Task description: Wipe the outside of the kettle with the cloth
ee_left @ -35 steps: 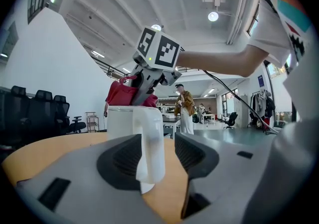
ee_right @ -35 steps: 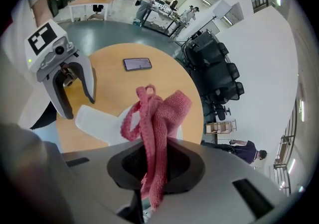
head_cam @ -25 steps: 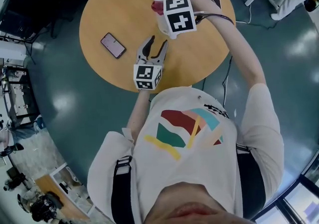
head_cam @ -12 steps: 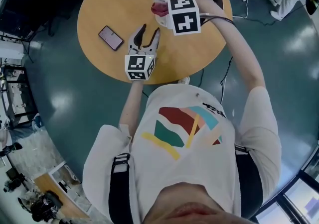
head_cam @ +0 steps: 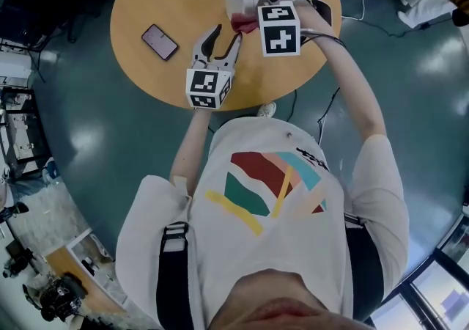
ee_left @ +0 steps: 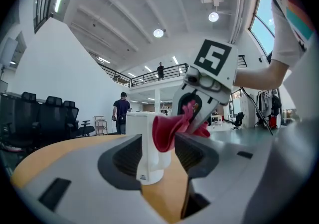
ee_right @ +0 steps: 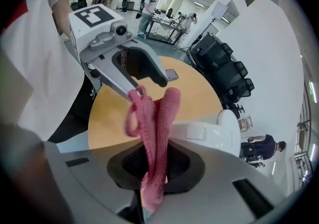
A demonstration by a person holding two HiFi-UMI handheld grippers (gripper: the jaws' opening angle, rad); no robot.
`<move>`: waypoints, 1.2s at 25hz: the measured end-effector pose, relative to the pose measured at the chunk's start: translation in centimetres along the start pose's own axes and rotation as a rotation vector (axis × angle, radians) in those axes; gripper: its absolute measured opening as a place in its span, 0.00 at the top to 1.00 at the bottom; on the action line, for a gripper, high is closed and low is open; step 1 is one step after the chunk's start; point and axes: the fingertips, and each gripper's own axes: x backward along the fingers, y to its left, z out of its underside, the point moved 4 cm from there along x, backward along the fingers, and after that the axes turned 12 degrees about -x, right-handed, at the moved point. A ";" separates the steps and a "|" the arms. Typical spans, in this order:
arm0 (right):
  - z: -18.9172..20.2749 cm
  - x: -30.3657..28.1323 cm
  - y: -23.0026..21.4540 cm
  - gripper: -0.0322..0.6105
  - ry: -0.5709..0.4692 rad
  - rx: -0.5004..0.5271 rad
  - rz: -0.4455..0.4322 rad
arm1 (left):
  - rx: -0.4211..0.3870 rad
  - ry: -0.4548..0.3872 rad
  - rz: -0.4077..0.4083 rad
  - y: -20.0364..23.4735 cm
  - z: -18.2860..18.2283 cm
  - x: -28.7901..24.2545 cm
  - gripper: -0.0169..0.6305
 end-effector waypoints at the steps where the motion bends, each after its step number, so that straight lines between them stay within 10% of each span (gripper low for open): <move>1: 0.4 -0.8 0.3 0.89 -0.003 -0.015 0.000 | -0.001 -0.001 -0.002 0.1 -0.1 0.0 0.61; 14: 2.1 -4.7 2.2 0.89 -0.184 -0.328 -0.123 | -0.004 0.047 -0.019 2.1 1.2 -1.0 0.61; 30: 2.6 -6.3 -0.7 0.89 -0.194 -0.364 -0.196 | 0.037 0.103 -0.040 3.6 4.2 -3.1 0.61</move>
